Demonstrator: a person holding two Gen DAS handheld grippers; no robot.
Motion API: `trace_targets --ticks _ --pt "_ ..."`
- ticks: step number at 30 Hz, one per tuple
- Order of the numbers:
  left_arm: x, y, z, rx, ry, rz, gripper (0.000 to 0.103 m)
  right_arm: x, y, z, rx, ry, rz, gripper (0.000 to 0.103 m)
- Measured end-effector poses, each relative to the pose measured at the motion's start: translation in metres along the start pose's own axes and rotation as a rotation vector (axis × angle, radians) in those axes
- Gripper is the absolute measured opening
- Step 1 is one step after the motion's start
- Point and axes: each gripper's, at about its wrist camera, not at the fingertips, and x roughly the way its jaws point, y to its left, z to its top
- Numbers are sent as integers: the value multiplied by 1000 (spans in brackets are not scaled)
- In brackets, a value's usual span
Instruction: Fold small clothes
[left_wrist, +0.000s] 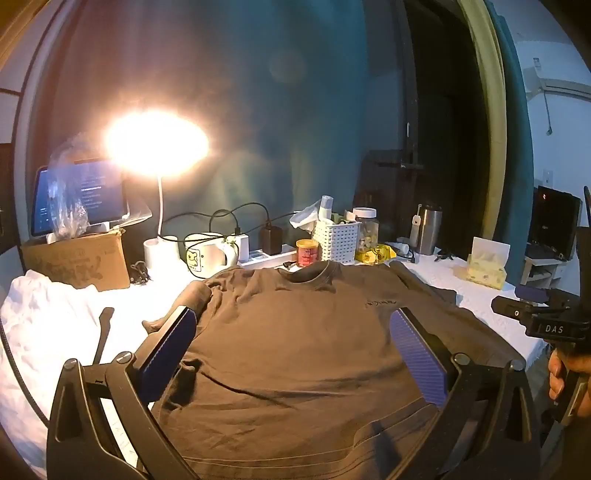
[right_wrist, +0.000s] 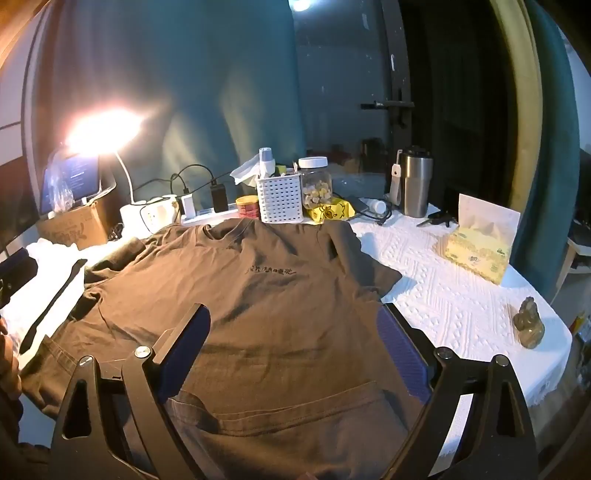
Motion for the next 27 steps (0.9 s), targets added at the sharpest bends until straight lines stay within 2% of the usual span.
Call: trace_targets --ticks 6,8,18,27 --pt "2 6 -5 0 -6 -1 103 6 -7 0 0 5 1 94" --pt "1 7 -6 1 -7 -2 103 -12 14 -8 -3 -3 -5 94" --pt "3 8 -5 -9 14 1 103 -8 9 -3 -3 -4 -5 94" --pt "2 8 -5 -5 1 -15 103 -9 7 -2 0 -8 -6 94"
